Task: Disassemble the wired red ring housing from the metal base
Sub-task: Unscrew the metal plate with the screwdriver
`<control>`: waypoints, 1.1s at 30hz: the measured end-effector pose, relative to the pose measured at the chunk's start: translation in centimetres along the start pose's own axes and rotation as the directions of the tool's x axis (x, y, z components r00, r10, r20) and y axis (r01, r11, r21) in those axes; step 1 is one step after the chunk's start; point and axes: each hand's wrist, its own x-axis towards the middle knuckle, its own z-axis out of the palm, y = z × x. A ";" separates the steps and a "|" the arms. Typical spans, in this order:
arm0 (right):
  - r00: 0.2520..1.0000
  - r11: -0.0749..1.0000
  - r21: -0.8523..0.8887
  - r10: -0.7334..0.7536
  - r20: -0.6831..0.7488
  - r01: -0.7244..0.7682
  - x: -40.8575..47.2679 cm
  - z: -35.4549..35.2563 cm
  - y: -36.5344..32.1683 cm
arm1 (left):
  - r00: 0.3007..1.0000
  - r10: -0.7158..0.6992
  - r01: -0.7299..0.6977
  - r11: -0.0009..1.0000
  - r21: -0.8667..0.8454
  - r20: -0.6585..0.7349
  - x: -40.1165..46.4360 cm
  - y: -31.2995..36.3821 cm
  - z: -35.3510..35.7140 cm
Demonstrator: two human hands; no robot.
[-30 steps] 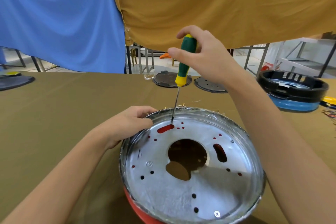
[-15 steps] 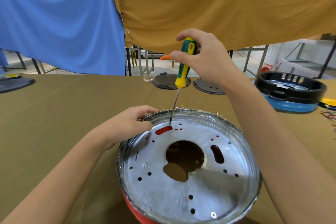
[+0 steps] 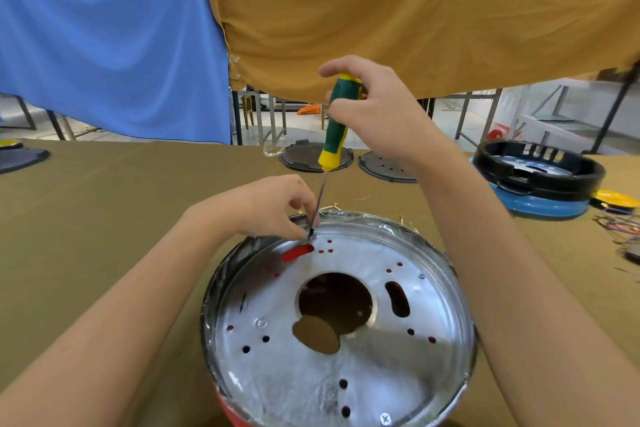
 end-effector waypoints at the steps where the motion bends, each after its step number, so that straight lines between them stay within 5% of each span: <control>1: 1.000 1.000 0.016 0.012 -0.001 -0.012 0.0 0.0 0.0 | 1.000 0.010 -0.010 1.000 0.000 0.016 0.3 -0.2 0.0; 7: 0.997 0.997 -0.053 -0.066 -0.048 0.063 0.0 0.5 0.3 | 0.996 0.076 -0.073 0.996 -0.057 0.050 1.0 -1.1 0.1; 14: 1.000 0.996 0.091 -0.008 0.020 0.006 -0.1 0.2 -0.1 | 0.995 0.100 -0.099 0.994 -0.044 0.019 1.5 -1.6 0.6; 19: 0.999 0.998 -0.046 -0.052 -0.001 0.052 -0.1 0.7 -0.2 | 0.993 0.116 -0.116 0.991 -0.065 -0.007 1.4 -1.6 1.0; 26: 0.999 0.975 0.222 -0.018 0.040 0.008 -0.3 0.3 -0.6 | 0.989 0.140 -0.143 0.988 -0.050 -0.051 1.1 -1.0 1.1; 31: 0.998 0.987 -0.153 -0.049 -0.029 0.044 0.0 0.8 0.2 | 0.991 0.130 -0.130 0.991 -0.022 -0.004 1.0 -0.9 0.8; 33: 0.997 0.988 -0.145 -0.062 -0.053 0.054 -0.1 0.5 0.3 | 0.992 0.123 -0.123 0.992 -0.023 0.008 0.9 -1.0 0.5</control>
